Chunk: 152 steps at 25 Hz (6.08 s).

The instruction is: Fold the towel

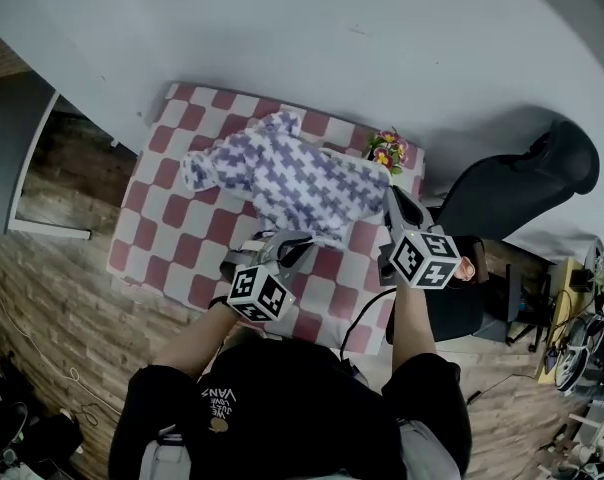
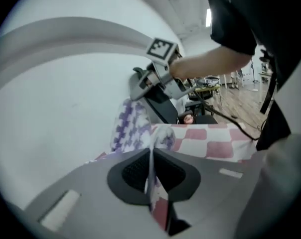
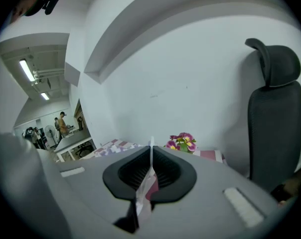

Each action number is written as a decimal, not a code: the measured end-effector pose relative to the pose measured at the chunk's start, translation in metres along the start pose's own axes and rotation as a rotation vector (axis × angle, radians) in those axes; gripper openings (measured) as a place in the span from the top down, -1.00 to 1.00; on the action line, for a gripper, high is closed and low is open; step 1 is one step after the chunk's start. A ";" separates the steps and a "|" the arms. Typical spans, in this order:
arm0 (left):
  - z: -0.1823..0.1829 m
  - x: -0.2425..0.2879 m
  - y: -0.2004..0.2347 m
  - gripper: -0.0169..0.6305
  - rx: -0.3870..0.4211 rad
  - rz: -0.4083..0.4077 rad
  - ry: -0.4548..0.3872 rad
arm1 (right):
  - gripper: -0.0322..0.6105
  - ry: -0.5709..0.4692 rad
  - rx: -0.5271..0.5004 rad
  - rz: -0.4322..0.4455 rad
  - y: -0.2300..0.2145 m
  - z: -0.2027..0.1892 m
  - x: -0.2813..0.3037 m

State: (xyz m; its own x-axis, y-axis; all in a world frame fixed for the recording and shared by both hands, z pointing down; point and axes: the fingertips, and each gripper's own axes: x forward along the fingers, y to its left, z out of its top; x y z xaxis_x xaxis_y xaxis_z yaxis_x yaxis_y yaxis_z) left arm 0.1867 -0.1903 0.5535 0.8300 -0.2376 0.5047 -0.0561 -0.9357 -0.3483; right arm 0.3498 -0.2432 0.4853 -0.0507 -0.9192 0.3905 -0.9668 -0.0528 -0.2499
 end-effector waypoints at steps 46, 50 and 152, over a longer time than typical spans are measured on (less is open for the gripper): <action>0.070 -0.229 -0.319 0.90 -0.421 0.134 -0.226 | 0.84 -0.057 0.281 -0.051 -0.022 -0.159 -0.386; 0.066 -0.234 -0.316 0.90 -0.456 0.148 -0.244 | 0.84 -0.084 0.273 -0.025 -0.015 -0.149 -0.378; -0.054 -0.218 -0.225 0.87 -0.928 0.290 -0.023 | 0.80 0.536 -0.338 0.866 0.029 -0.176 -0.204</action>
State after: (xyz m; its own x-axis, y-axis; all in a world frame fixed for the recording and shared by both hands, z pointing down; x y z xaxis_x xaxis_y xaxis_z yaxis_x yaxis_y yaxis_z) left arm -0.0118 0.0577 0.5642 0.7251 -0.4950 0.4788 -0.6671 -0.6775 0.3098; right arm 0.2883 0.0110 0.5546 -0.7764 -0.2962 0.5563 -0.5637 0.7211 -0.4028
